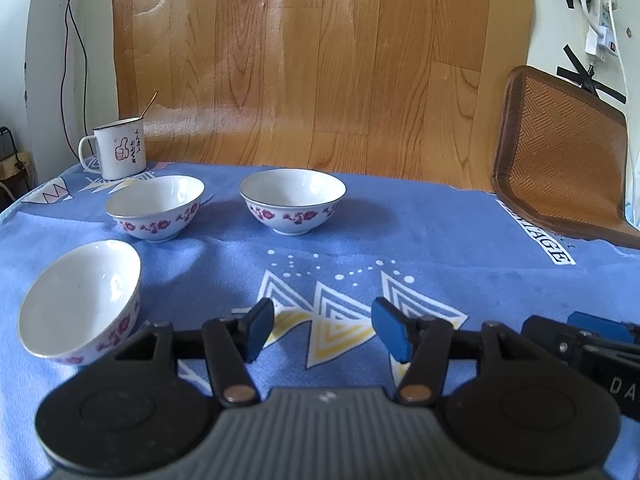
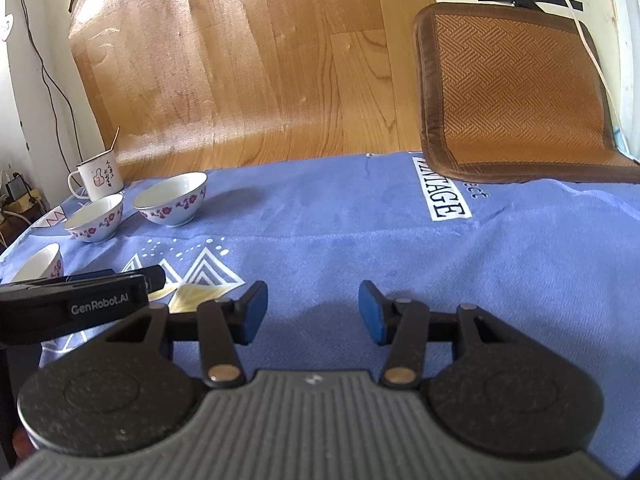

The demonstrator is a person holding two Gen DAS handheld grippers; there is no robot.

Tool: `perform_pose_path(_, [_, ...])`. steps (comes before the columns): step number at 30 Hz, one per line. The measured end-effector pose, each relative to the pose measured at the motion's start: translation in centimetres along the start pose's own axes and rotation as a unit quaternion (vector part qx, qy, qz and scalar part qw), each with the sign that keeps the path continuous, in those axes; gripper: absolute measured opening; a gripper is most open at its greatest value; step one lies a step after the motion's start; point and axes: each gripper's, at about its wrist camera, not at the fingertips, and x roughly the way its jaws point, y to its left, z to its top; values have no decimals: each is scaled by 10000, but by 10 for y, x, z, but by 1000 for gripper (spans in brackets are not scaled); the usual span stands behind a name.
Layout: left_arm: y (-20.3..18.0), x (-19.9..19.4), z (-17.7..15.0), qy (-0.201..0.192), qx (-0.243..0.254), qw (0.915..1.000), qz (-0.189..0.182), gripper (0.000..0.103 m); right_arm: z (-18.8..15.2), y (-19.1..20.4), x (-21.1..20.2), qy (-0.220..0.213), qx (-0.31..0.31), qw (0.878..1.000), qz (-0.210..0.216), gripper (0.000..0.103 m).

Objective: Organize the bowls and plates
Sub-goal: 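Move both tools toward the white bowls with red floral rims, then grasp a white bowl rim with the right tool while the left tool grasps another bowl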

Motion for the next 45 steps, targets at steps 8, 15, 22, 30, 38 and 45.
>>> perform_pose_path(8, [1,0,0,-20,-23,10000,-20,56,-1,0,0,14,18,10000,-7,53])
perform_pose_path(15, [8,-7,-1,-240,-298,9991,205,56,3,-1,3,133,41,9999,28,53])
perform_pose_path(22, [24,-11,0,-399,-858,9952,268,56,53,8,31,163,144,9983,549,49])
perform_pose_path(30, [28,-15,-1,-571,-1024,9928,239,56,111,45,100,675,286,9893,1258,39])
perform_pose_path(38, [28,-18,-2,-694,-1068,9915,276,56,117,72,158,1487,208,9807,1250,30])
perform_pose_path(45, [32,-22,-2,-822,-1222,9887,262,56,118,71,161,1825,298,9732,1369,6])
